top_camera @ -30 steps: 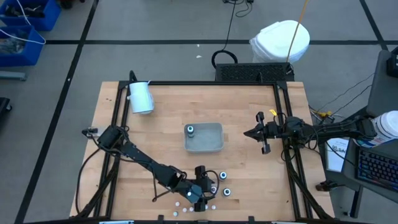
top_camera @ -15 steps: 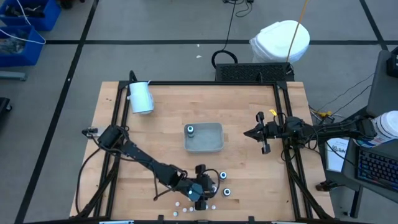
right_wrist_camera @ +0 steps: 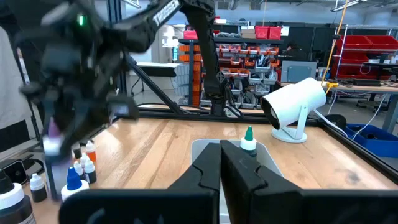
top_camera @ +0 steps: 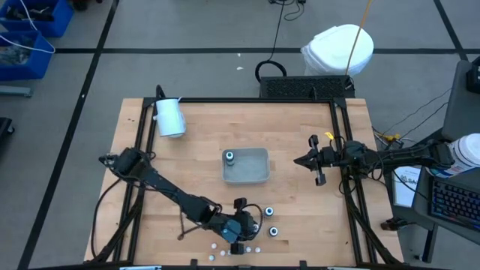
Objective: Pick & Place food coloring
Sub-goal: Put the large purple food coloring bottle into the gray bin
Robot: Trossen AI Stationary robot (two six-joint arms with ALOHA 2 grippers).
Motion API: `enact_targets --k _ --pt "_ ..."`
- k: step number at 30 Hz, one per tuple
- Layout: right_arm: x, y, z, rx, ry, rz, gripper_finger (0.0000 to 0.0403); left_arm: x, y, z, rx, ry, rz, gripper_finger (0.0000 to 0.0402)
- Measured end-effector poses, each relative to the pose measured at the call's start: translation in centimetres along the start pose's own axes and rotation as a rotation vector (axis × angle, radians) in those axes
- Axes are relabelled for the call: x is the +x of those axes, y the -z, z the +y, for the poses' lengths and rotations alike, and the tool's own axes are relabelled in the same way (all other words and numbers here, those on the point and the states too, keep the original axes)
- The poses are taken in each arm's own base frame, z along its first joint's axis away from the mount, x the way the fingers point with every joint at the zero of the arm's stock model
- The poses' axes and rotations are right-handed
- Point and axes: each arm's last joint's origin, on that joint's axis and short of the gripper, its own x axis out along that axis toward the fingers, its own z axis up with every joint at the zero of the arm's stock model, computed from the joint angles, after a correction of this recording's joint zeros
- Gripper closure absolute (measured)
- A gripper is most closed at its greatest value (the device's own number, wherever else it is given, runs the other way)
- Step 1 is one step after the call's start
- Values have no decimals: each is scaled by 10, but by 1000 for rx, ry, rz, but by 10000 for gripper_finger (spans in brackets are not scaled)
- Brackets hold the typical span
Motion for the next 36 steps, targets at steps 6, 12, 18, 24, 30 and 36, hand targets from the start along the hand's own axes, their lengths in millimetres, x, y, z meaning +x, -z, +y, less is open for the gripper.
enact_targets --k 6,12,18,24,30,36 --pt "0 1 0 1 0 5 401 -63 -27 3 44 -188 -36 276" --pt "0 1 0 3 0 5 402 -116 -39 17 -38 -442 -85 272" --pt "0 1 0 3 0 6 402 -124 -32 35 -186 -639 -106 271" --pt "0 1 0 4 0 6 402 -95 -20 48 -248 -725 -78 269" --pt "0 1 0 4 0 7 402 -64 -6 63 -343 -801 -52 269" --pt "0 1 0 4 0 7 403 -45 5 75 -365 -845 -15 269"
